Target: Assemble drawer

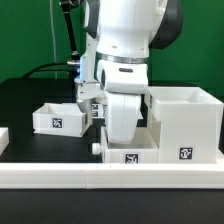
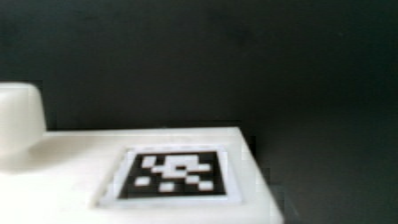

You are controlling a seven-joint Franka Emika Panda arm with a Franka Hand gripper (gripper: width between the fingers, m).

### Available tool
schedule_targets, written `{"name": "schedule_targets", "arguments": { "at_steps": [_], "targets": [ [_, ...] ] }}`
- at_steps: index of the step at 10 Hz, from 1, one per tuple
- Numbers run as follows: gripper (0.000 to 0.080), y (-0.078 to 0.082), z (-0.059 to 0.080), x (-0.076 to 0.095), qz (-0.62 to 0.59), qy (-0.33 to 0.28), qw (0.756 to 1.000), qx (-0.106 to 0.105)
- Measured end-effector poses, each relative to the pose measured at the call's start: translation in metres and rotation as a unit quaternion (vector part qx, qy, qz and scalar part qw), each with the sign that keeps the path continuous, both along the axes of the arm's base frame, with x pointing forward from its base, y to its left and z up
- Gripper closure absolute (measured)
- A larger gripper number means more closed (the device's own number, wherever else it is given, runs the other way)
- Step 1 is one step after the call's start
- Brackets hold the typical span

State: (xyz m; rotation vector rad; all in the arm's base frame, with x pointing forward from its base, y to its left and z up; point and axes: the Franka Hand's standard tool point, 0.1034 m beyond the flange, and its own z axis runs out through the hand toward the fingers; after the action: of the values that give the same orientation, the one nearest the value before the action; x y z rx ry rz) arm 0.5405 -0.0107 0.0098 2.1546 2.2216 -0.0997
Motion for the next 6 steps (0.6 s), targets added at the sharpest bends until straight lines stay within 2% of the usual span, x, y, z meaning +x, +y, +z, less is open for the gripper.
{"name": "schedule_targets", "arguments": {
  "at_steps": [6],
  "targets": [
    [0.0757,0.0028,-0.002,-0.0013,0.004,-0.011,1.0,0.003]
  ]
}}
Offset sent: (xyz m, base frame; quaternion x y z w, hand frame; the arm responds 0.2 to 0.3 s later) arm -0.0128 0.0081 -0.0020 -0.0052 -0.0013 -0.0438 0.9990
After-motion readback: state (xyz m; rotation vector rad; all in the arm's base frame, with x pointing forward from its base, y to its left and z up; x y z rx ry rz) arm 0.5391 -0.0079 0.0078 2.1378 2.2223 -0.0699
